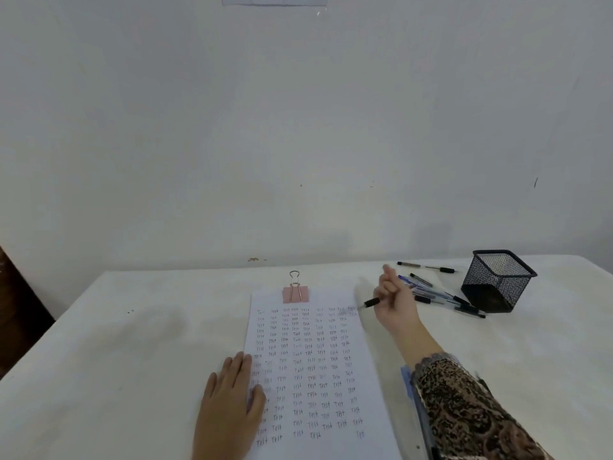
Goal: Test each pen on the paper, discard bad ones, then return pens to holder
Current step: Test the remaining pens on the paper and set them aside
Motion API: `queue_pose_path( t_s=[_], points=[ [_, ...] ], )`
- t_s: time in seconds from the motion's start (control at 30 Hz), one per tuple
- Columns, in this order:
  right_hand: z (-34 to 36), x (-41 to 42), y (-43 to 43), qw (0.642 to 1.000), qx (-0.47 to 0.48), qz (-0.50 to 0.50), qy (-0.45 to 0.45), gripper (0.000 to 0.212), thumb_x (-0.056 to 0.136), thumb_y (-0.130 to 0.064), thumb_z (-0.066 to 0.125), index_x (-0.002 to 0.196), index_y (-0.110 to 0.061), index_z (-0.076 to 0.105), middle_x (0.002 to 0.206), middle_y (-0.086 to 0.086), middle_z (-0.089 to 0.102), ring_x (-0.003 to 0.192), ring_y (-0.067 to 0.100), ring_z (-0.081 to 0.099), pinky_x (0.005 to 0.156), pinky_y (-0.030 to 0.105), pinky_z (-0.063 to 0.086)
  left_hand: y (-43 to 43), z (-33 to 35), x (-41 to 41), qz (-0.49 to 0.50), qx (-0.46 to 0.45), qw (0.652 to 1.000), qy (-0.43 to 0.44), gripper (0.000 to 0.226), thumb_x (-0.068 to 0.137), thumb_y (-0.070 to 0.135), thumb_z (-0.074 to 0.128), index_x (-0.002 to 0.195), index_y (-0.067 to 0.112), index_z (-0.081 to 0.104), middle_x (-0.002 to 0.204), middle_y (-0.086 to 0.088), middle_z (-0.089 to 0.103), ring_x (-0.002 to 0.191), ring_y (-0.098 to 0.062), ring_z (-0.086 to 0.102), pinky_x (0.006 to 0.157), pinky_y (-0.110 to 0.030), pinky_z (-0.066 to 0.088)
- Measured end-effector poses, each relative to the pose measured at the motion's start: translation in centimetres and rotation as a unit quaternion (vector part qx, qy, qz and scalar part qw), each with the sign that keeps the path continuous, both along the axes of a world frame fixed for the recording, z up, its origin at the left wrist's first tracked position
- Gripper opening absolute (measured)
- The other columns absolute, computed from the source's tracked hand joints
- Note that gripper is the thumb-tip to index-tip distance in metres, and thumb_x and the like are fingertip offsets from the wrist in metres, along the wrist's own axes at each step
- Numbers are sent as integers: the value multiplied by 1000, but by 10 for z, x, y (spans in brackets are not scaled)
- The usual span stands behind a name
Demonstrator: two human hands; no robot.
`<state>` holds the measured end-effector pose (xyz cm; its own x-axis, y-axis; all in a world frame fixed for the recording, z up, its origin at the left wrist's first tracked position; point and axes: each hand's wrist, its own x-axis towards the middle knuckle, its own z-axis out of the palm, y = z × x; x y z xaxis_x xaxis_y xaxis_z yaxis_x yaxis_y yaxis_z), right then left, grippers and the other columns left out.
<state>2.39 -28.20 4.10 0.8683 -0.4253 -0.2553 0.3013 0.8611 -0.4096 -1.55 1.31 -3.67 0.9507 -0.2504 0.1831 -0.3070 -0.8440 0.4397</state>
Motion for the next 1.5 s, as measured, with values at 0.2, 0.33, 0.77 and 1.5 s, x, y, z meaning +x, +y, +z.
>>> queue_pose_path(
  t_s=[0.2,0.33,0.77,1.5],
  points=[
    [-34,3,1,996,-47,39,69,52,95,-51,36,93,-7,64,64,4,59,54,15,58,54,21,54,0,-3,0,8,9,1000,-3,81,72,51,12,136,11,41,144,-3,39,135,-22,33,107,-32,15],
    [-30,4,-3,989,-130,18,73,22,88,1,56,69,-10,53,64,7,58,46,9,60,47,15,51,-1,-1,-1,9,-13,1000,-4,89,67,55,5,141,14,33,148,1,30,140,-16,22,109,-27,5],
    [-39,8,13,901,-420,19,105,56,76,29,38,61,-21,21,42,-14,23,38,1,17,37,11,19,0,2,-1,7,-6,1000,-11,88,68,55,5,141,13,32,149,0,29,140,-16,21,110,-27,4],
    [-38,0,20,789,-600,25,129,52,70,20,52,53,-18,21,59,-2,22,46,3,20,56,21,23,1,3,-2,7,-3,1000,-6,92,66,57,-3,145,17,22,153,5,18,142,-9,9,110,-23,-4]
  ],
)
